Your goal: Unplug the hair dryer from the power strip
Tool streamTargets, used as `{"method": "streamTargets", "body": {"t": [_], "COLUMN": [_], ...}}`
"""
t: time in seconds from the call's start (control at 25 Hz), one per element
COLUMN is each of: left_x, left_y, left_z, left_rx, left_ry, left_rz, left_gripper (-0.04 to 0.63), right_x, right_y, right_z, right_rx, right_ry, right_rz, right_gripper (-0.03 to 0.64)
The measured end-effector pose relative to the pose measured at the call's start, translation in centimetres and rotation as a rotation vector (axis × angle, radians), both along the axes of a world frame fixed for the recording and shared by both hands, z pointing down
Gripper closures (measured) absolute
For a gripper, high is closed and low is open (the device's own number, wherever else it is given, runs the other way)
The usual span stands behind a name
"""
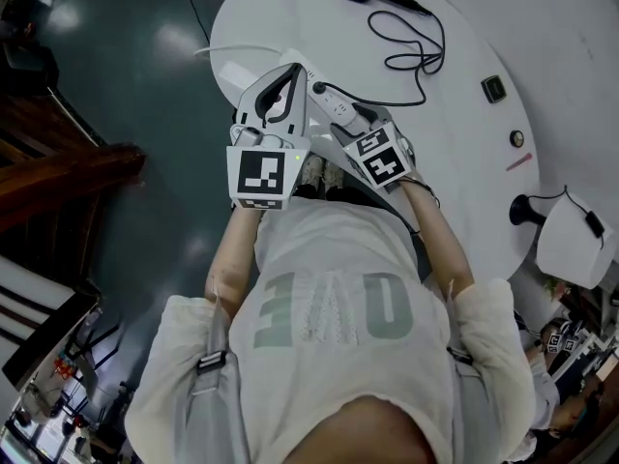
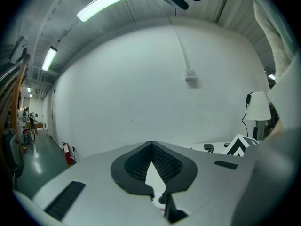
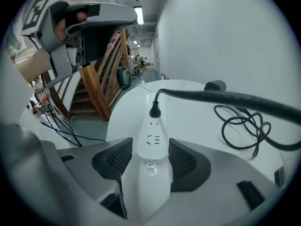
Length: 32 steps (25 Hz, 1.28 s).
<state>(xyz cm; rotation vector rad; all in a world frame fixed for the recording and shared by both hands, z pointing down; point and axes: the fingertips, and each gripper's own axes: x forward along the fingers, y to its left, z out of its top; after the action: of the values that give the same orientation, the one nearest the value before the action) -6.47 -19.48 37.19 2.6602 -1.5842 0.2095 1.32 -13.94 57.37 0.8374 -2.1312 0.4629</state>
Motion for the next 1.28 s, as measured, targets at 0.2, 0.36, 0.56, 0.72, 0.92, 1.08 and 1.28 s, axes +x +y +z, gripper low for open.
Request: {"method": "streamTargets", "body": {"t": [0.2, 0.36, 0.56, 0.72, 0.92, 1.08, 1.28], "left_x": [-0.2, -0.4, -0.5, 0.2, 1.1, 2.9, 4.5], "left_y": [0.0, -0.1, -0.1, -0.1, -0.8, -1.0, -0.9], "left_z": [0.2, 0.6, 2.0, 3.1, 4.4, 7.0, 11.0], "left_rx": [-0.005, -0.013, -0.040, -0.051, -0.080, -0.159, -0.203], "left_ry": [-0.003, -0.010, -0.029, -0.060, -0.047, -0.037, -0.147], "left_rz": [-0.021, -0.033, -0.029, 0.005, 0.065, 0.199, 0.335], "left_gripper": [0.581, 0.581, 0.581, 0.581, 0.581, 0.444, 0.387], "right_x": [-0.2, -0.5, -0.5, -0.4, -0.5, -0.4, -0.5], "right_y": [-0.7, -0.9, -1.0, -0.9, -0.9, -0.9, -1.0], "right_z": [1.2, 2.3, 2.3, 2.4, 2.4, 2.4, 2.3], "right_rx": [-0.048, -0.034, -0.031, -0.041, -0.060, -0.064, -0.072], "right_ry": [0.024, 0.044, 0.049, 0.048, 0.043, 0.037, 0.032], "right_rz": [0.000, 0.010, 0.018, 0.007, -0.004, -0.005, -0.001], "right_gripper": [0.378, 0.372, 0.368, 0.368, 0.368, 0.368, 0.367]}}
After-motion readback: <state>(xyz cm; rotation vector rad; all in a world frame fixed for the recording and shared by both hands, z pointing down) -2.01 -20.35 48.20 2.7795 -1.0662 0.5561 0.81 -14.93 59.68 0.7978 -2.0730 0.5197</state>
